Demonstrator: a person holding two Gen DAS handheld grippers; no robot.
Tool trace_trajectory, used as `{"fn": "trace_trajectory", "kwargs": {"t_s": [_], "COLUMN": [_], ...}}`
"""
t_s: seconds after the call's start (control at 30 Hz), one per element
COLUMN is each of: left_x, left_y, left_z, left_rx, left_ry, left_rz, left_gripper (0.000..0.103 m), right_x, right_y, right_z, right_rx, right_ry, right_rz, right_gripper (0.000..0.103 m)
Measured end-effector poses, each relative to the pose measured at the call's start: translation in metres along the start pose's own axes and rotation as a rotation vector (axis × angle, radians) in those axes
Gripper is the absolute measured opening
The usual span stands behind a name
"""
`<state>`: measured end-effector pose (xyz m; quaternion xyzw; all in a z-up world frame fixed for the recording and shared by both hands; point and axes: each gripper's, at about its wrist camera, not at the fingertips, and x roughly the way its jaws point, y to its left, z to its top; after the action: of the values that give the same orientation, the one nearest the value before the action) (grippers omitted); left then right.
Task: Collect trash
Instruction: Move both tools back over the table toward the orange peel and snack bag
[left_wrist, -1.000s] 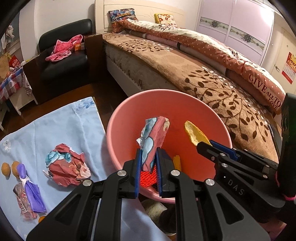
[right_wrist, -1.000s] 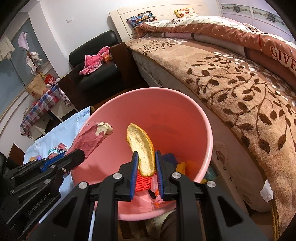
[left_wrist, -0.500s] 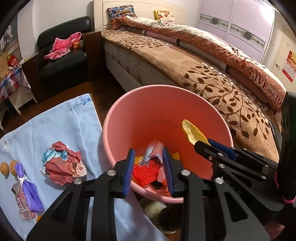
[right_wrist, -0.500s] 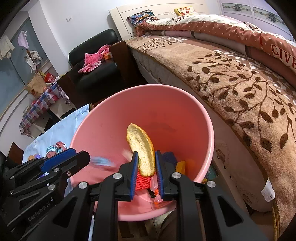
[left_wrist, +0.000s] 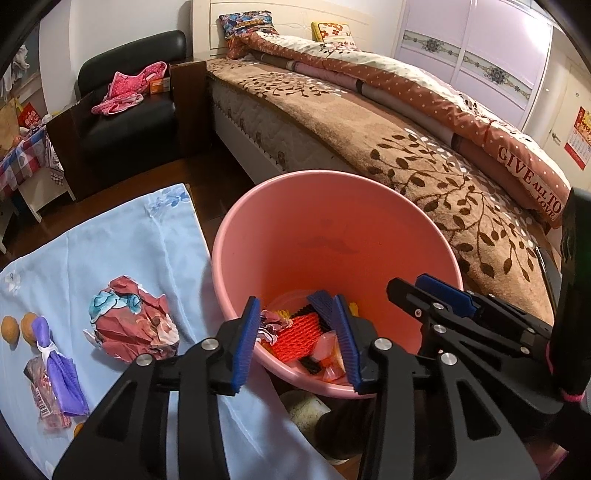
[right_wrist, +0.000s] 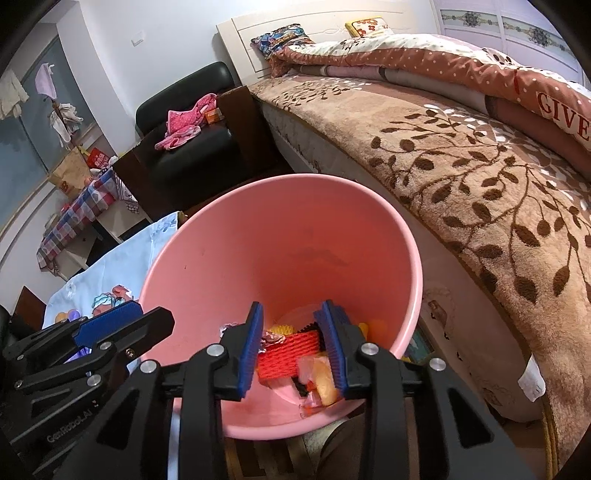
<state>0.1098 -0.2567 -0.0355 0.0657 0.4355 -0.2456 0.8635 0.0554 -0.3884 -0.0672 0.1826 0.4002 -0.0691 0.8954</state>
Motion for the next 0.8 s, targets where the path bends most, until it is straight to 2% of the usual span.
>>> {"fn": "trace_trajectory", "kwargs": {"t_s": [0.47, 0.8], "left_x": [-0.024, -0.047], "left_y": [0.011, 0.031], "left_z": [-0.005, -0.015], "left_rx": [-0.028, -0.068], "left_ry": [-0.031, -0.053], "left_rz": [-0.003, 0.022], "left_gripper": [0.041, 0.041], "right_x": [-0.016, -0.027], "right_y": [0.015, 0.035], "right_z": [-0.004, -0.008], "right_rx": [-0.035, -0.079], "right_ry": [-0.012, -0.02], "right_rz": [0.027, 0.071], "right_gripper": [0.032, 0.032]}}
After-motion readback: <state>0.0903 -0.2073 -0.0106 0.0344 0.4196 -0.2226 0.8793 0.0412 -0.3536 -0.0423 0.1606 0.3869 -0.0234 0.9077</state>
